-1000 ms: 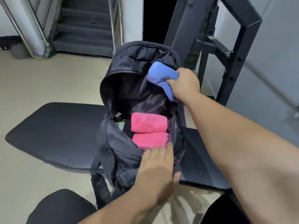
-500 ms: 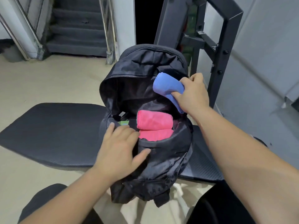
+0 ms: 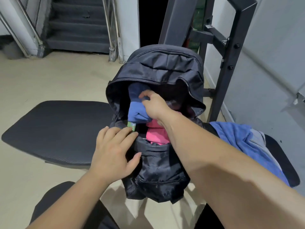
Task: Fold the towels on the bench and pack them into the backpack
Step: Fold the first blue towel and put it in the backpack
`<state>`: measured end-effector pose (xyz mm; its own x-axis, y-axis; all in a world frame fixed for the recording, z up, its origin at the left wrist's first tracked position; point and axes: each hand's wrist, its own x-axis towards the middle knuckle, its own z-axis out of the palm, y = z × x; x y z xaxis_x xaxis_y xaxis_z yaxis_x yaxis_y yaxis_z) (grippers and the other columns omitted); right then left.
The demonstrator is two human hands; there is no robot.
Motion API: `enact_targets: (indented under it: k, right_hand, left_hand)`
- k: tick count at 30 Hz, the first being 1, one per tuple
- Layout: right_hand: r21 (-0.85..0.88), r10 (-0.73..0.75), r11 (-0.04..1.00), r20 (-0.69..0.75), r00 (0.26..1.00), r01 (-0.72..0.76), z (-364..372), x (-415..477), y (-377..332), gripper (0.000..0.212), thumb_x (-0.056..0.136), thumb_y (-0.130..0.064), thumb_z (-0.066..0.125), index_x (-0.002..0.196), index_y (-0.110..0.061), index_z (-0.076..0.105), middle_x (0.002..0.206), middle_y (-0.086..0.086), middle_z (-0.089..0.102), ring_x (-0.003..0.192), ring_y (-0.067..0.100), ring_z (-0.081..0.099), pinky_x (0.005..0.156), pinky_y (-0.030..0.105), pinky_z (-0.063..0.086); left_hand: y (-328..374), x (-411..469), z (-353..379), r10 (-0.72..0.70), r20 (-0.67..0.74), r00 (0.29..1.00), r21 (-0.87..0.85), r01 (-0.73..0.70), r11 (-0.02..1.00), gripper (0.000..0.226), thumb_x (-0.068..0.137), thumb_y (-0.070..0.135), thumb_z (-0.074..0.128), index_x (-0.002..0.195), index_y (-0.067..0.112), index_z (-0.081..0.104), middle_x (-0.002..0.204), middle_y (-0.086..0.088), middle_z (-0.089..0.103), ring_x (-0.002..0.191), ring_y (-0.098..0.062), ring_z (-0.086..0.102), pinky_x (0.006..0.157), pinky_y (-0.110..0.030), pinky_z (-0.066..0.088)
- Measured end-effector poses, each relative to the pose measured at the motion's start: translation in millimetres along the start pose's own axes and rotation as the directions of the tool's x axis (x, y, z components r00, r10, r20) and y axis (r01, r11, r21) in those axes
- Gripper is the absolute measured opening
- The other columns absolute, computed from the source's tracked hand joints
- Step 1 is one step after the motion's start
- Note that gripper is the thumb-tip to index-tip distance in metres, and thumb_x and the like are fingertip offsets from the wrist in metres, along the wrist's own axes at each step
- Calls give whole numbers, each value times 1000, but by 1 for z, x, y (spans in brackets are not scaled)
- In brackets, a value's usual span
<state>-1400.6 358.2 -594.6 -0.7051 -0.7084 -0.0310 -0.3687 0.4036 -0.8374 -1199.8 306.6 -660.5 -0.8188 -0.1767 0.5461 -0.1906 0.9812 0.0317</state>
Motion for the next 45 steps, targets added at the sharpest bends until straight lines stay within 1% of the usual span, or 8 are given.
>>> enact_targets:
  k: [9,13,17,23,31,35,40,45]
  right_hand:
    - [-764,138,557,473,870,327,35,0,33,55,102,-35,49,153,-20,36,148,12,48,131,33,50,99,39,44]
    - [-819,-220,240,477,851,522,35,-8,17,42,99,-36,50,140,-27,49,144,11,39,129,33,44,95,43,39]
    - [-818,228,91,573,787,569,33,-8,32,77,103,-31,42,158,-40,-12,168,8,-15,154,34,-13,118,66,-6]
    - [-795,236,-9,588,774,607,41,-4,34,83,101,-34,49,158,-40,-12,168,5,-19,154,34,-16,114,73,-9]
    - [-658,-346,624,252,904,422,-24,-33,32,51,96,-43,55,144,-26,52,141,2,54,130,28,46,106,47,42]
    - [-615,-629,692,-258,733,377,-64,-63,62,22,90,-35,59,89,-17,71,86,0,62,85,25,56,75,39,46]
    - [-336,-284,939,-648,706,70,-87,-74,109,53,84,-48,67,131,-24,56,123,4,57,118,27,51,102,43,41]
    - [319,134,944,-154,979,-79,-84,-66,118,97,90,-45,71,159,-46,2,167,-8,15,149,6,20,110,24,24]
  left_hand:
    - [-7,-7,10,83,-105,991,58,-77,995,41,81,38,71,115,15,74,121,-4,69,91,-33,60,86,-48,40]
    - [-9,-8,11,71,-94,993,40,-67,997,41,84,39,70,117,16,73,123,-3,69,93,-32,61,86,-48,40]
    - [-9,-6,9,73,-81,994,38,-71,997,41,85,39,70,118,16,72,123,-2,68,92,-33,60,85,-47,40]
    - [-5,-5,5,59,-32,998,37,-58,998,41,84,38,69,120,17,71,125,-1,66,95,-32,59,86,-47,40]
    - [20,11,0,35,-49,998,-35,-37,999,49,75,34,71,117,10,71,120,-8,67,106,-36,59,92,-49,41]
    - [65,28,3,110,-15,994,-110,-111,988,54,77,36,70,124,9,66,120,-8,65,108,-35,58,96,-53,42]
    - [114,39,22,151,129,980,-42,-146,988,71,80,43,64,143,14,51,127,-6,59,111,-33,54,96,-51,40]
    - [116,39,37,164,45,985,62,-166,984,71,75,18,72,143,16,53,94,-4,57,79,-29,48,70,-40,30]
